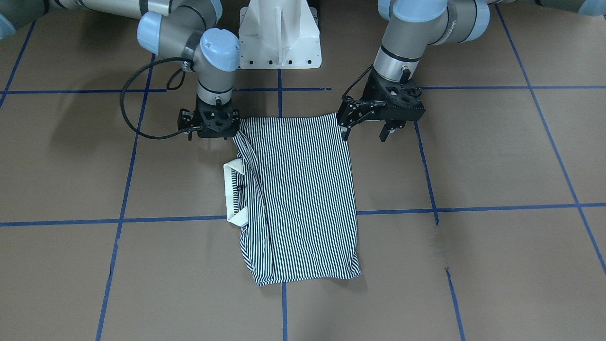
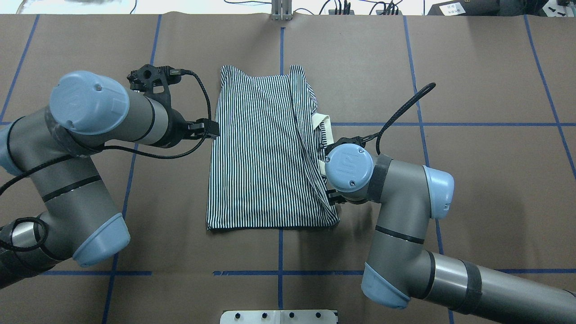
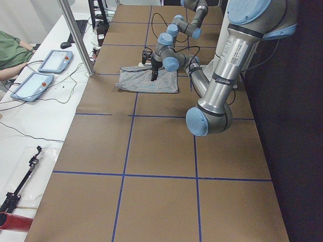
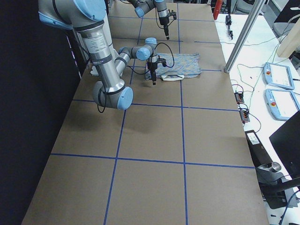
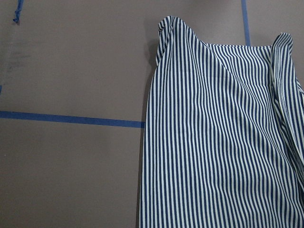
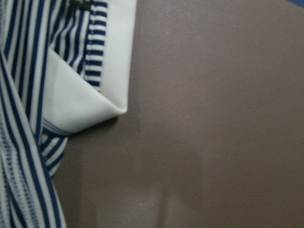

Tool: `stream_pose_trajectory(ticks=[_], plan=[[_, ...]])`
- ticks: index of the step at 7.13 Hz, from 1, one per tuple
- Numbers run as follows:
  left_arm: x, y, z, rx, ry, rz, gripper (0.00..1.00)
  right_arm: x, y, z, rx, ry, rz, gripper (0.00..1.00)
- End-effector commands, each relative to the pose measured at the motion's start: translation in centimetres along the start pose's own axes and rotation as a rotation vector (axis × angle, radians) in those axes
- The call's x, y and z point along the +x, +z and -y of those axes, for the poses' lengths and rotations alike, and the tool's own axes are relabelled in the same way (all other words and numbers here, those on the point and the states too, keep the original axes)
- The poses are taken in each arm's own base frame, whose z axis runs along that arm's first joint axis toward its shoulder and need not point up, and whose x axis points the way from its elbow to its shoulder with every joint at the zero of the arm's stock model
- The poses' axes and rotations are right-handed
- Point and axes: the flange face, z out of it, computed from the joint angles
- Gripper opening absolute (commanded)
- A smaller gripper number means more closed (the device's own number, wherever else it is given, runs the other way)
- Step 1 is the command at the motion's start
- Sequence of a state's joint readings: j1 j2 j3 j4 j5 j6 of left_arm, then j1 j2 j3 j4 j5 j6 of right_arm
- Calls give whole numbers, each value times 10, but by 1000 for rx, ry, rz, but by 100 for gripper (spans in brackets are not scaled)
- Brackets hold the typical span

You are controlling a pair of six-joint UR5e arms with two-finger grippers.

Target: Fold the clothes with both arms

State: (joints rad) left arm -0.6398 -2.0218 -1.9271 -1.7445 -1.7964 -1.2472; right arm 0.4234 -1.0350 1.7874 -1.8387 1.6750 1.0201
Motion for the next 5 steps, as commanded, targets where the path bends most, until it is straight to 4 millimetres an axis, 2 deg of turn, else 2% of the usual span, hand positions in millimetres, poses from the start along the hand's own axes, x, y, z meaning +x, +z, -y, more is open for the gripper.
stream_pose_trajectory(ticks=[1,2,3,4,5], plan=[[0,0,-1,-2,2,1,100,-19,-39,10,32,-7,47,100],[-1,-1,-1,-2,2,0,100,-52,-50,32,43,-22,53,100],[-1,-5,-1,1,0,-4,100,-81,-52,53,48,-24,54,100],[-2,-5,0,2,-2,-2,100,-94,-31,64,51,-37,50,100],[-2,-5,0,2,-3,-2,100,-96,-19,67,44,-54,26,100]])
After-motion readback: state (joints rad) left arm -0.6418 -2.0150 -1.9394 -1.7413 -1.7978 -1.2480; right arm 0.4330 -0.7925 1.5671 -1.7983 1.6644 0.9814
